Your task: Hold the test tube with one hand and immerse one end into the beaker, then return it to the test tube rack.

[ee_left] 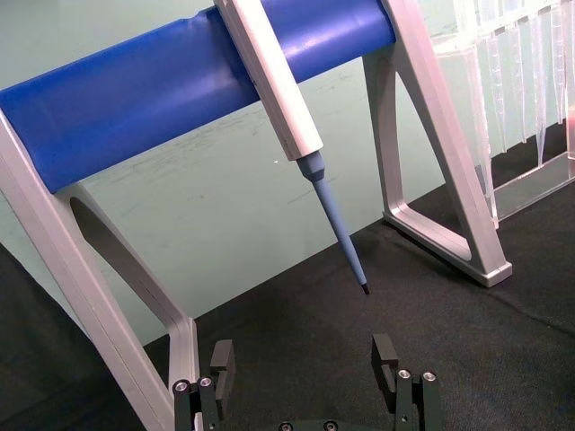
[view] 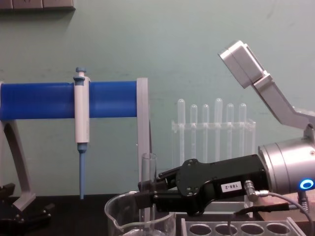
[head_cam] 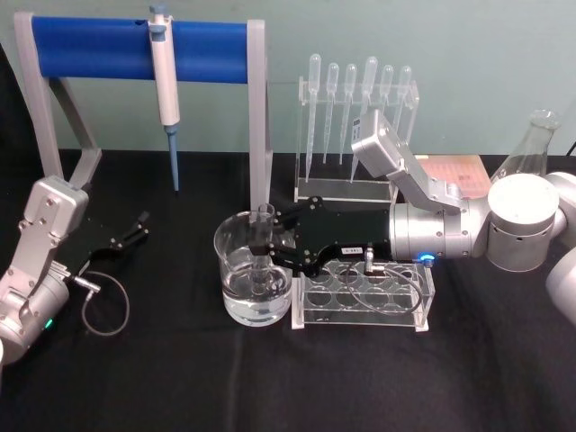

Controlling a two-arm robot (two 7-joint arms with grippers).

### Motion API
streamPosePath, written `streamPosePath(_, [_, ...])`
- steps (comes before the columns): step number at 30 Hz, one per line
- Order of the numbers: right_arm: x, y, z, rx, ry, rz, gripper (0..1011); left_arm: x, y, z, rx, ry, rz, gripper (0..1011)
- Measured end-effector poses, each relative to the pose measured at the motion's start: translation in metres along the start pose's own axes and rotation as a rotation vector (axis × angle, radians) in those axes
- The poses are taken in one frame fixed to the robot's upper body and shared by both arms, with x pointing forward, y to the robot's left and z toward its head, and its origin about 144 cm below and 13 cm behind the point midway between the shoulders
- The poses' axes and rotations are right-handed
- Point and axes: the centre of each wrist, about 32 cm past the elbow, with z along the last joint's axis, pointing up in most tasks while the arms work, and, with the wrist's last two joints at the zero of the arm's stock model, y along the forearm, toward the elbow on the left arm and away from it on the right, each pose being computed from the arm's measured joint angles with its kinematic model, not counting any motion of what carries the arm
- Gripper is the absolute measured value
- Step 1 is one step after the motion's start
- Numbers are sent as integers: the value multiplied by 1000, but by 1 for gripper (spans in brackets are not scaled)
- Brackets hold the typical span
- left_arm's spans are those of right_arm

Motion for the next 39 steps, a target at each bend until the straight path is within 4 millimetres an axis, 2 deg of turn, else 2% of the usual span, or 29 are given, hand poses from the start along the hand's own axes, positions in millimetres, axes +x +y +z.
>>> streamPosePath(39, [0,0,0,0,0,0,233,0,0,0,0,0,0,1000])
